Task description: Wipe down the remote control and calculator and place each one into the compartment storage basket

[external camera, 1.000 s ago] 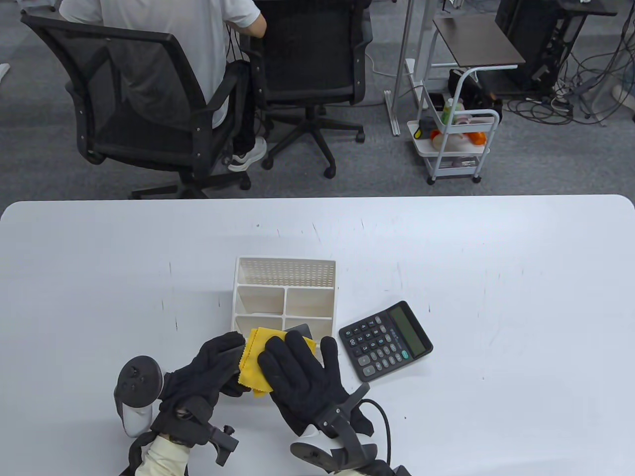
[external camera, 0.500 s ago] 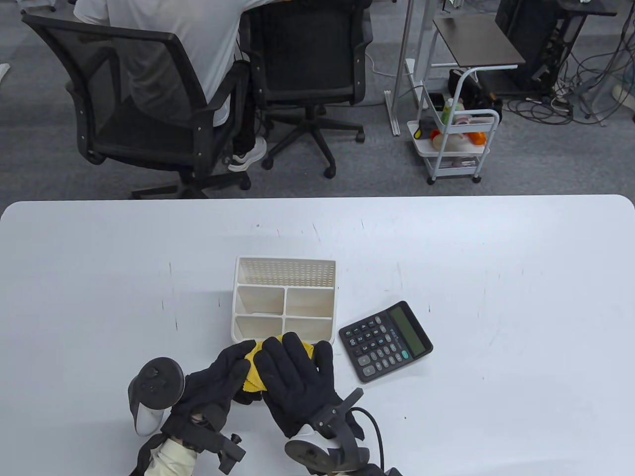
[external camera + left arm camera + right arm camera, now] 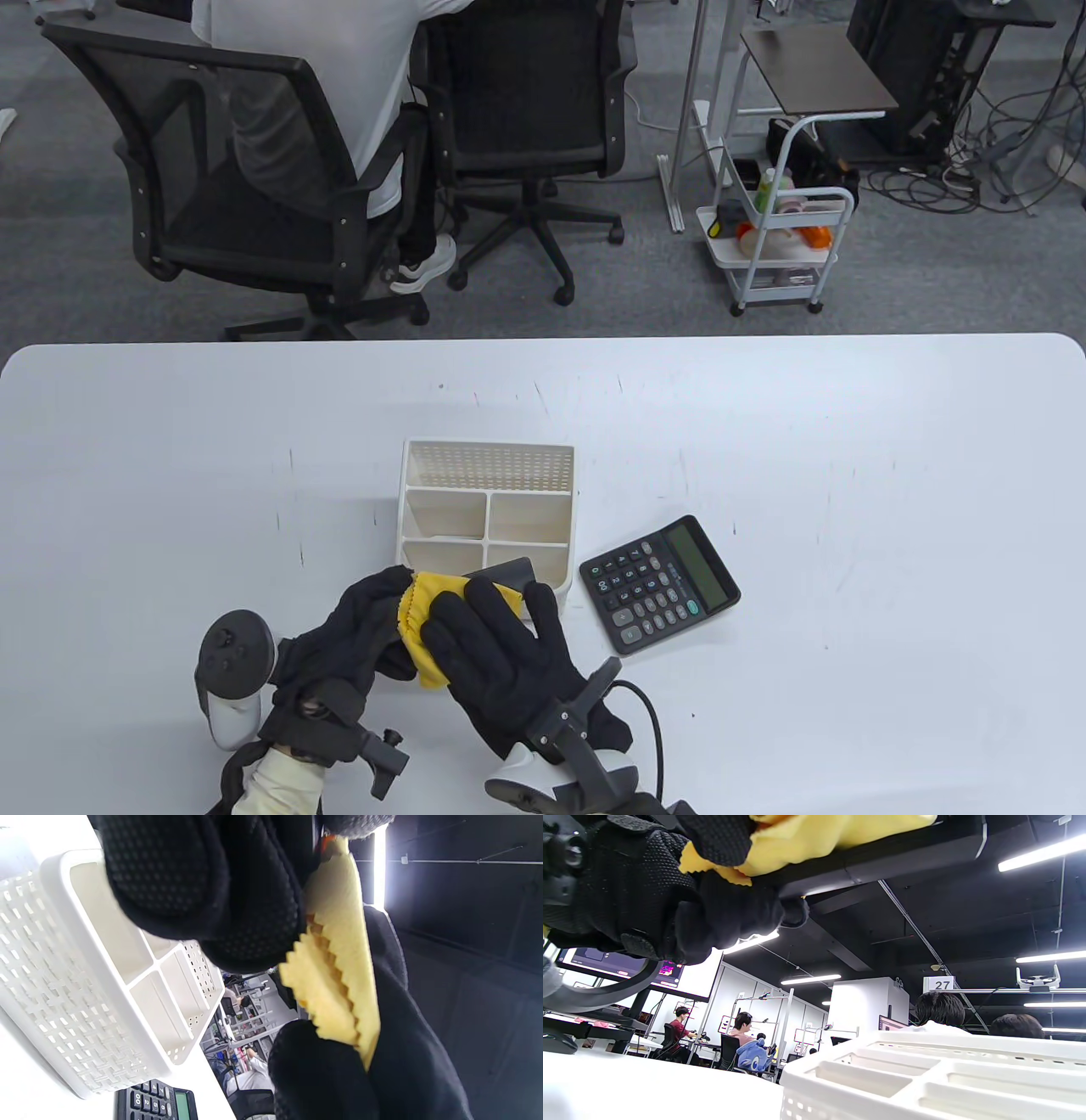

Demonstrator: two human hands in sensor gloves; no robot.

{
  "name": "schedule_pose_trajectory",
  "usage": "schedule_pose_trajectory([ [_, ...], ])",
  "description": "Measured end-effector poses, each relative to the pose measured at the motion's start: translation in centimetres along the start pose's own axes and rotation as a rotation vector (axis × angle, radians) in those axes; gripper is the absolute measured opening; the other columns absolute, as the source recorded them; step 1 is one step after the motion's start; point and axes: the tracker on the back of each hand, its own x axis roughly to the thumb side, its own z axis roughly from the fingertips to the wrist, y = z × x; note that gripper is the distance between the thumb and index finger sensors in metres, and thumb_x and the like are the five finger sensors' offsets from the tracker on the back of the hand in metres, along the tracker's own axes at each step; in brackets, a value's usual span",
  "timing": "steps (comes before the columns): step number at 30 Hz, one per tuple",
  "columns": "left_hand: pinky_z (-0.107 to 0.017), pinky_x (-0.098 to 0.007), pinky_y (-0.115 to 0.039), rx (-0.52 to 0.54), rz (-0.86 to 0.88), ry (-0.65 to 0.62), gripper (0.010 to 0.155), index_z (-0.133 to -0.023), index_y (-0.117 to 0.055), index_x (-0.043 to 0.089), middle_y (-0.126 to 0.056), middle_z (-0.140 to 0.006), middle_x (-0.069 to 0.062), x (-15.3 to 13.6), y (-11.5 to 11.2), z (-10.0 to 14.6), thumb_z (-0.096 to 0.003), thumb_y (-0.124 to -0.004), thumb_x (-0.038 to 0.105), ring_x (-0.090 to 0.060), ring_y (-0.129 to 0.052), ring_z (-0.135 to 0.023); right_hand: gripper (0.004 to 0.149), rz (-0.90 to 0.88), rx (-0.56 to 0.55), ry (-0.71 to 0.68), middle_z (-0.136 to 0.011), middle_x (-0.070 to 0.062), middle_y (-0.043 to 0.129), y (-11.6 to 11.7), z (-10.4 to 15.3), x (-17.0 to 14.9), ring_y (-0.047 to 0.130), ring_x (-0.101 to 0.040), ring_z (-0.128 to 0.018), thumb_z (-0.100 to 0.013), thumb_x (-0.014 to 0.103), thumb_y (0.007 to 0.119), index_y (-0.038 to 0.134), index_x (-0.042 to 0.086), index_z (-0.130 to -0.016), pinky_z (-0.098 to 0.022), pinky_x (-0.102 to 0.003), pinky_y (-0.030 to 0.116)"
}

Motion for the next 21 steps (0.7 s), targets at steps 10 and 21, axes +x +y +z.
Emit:
schedule_pose_trajectory([
  [10, -0.031, -0.032, -0.096, -0.047, -0.058, -0.022, 0.050, -0.100, -0.068, 0.019, -0.101, -0.071, -0.010, 0.4, -0.3, -0.2, -0.0533, -0.066, 0.038, -0.010, -0.110, -0.041, 0.054, -0.039, 0.004, 0.139, -0.119, -0.011, 0.054, 0.0, 0.4, -2.3, 0.044, -0.039, -0.108, -0.060, 0.033, 0.065, 0.055, 0.018, -0.111, -0.064, -0.075, 0.037],
  [21, -0.031, -0.031, -0.102, -0.089, -0.044, -0.036, 0.045, -0.094, -0.080, 0.030, -0.101, -0.079, -0.014, 0.5, -0.3, -0.4, -0.0489, -0.078, 0.033, -0.012, -0.115, -0.046, 0.055, -0.282, -0.043, 0.379, -0.113, -0.022, 0.062, -0.1, 1.4, -5.7, 0.076, -0.045, -0.091, -0.059, 0.031, 0.066, 0.060, 0.009, -0.109, -0.059, -0.066, 0.063],
])
